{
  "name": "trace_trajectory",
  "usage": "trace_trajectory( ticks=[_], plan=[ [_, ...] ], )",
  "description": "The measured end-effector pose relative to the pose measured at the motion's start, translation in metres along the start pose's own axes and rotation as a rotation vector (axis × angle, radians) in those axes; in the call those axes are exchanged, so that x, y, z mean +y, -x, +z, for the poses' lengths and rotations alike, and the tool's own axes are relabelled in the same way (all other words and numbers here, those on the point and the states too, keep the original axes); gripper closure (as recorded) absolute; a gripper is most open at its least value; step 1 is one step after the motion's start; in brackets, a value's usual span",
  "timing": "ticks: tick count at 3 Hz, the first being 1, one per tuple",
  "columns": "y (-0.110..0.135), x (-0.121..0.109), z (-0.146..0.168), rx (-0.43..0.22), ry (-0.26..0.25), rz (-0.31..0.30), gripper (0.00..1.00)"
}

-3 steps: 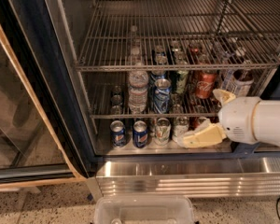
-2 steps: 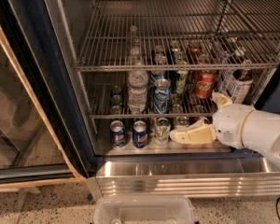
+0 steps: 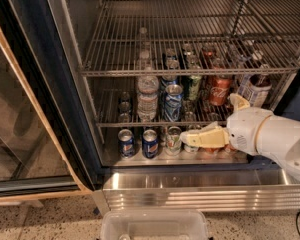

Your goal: Pick coke can from middle shelf of fridge

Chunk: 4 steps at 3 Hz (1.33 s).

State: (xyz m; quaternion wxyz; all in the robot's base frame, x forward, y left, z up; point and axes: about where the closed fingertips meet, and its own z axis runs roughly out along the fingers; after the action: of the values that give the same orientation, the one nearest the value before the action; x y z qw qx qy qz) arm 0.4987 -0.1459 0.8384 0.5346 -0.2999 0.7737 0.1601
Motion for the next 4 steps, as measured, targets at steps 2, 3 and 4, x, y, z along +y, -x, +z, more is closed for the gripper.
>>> trace_trajectory(
  ticks=[2, 3, 4],
  plan=[
    [-0.05, -0.024, 0.012, -0.123, -0.158, 0.128, 0.0],
    [-0.059, -0.033, 0.023, -0.193, -0.237, 0.166, 0.0],
    [-0.048, -0.03, 0.035, -0.232, -0.239, 0.203, 0.0]
  ],
)
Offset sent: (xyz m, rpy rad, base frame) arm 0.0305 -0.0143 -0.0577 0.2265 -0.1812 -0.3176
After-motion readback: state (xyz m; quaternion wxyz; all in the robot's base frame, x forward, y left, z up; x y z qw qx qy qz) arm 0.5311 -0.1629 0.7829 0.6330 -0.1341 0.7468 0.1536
